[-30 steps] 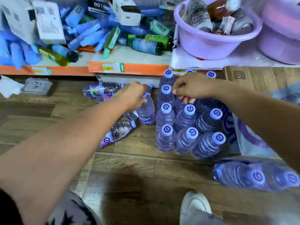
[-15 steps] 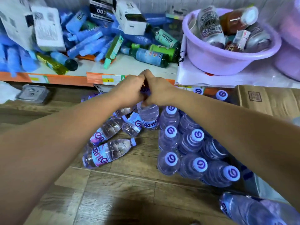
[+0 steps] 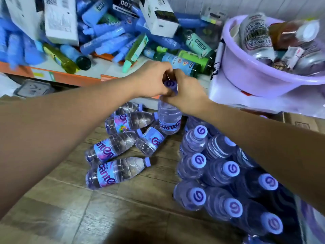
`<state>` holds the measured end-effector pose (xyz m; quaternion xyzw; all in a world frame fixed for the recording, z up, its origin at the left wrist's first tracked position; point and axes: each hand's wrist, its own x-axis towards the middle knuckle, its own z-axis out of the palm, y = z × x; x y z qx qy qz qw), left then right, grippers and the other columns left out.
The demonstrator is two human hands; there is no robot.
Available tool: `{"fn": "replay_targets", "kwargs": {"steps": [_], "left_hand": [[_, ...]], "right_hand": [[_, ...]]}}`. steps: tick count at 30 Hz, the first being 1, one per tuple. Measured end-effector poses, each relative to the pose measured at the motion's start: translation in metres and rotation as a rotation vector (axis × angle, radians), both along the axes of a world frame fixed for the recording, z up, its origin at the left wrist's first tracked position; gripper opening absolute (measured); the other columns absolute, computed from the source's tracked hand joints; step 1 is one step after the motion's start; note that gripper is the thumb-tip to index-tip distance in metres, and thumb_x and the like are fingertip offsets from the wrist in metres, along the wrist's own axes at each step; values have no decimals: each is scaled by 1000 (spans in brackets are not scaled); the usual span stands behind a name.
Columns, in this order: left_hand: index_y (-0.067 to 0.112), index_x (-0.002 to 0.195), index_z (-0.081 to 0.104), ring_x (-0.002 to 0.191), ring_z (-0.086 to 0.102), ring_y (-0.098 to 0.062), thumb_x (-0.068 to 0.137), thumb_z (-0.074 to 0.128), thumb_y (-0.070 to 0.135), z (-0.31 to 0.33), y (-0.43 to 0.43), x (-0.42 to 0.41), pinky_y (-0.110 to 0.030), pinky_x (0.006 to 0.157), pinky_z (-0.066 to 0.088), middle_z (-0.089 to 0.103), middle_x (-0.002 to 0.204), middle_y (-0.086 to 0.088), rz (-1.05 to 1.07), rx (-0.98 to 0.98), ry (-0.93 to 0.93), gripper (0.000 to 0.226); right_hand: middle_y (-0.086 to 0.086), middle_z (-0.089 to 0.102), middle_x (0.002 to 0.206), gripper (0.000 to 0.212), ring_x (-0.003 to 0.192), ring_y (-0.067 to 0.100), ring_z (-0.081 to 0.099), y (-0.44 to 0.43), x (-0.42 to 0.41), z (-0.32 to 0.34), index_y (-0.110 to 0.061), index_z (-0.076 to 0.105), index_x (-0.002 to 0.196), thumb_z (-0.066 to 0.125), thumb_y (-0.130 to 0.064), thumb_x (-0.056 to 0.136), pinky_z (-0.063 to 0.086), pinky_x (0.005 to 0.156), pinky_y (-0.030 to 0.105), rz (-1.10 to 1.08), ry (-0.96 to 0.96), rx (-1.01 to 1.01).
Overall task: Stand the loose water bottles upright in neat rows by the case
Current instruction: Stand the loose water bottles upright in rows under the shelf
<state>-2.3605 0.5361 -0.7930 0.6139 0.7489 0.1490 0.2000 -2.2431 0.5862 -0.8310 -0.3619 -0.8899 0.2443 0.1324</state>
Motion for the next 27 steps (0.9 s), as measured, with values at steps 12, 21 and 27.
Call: {"fn": "replay_targets", "kwargs": {"steps": [12,21,27], "left_hand": [[0,103,64,101,62,-33,89,51,12,-126,-9,-24,-34,87,48,66,106,-21,-94,-356,137,22],[23,129,49,119,51,-36,53,62,66,-202,14,1,-41,93,49,54,131,-11,-27,-465,151,88],[13,86,56,65,57,-19,64,76,37,-153,4,-20,-24,51,40,58,69,-5,59,-539,32,38]], "right_hand": [[3,65,91,24,81,10,48,11,8,18,-12,69,101,69,-24,80,27,64,12,-44,-45,110],[-7,57,82,20,79,8,48,7,10,21,-15,68,96,68,-20,77,34,62,10,8,-135,94],[-4,53,82,20,77,10,46,15,9,27,-16,68,95,69,-21,76,35,53,5,-57,-132,90]]}}
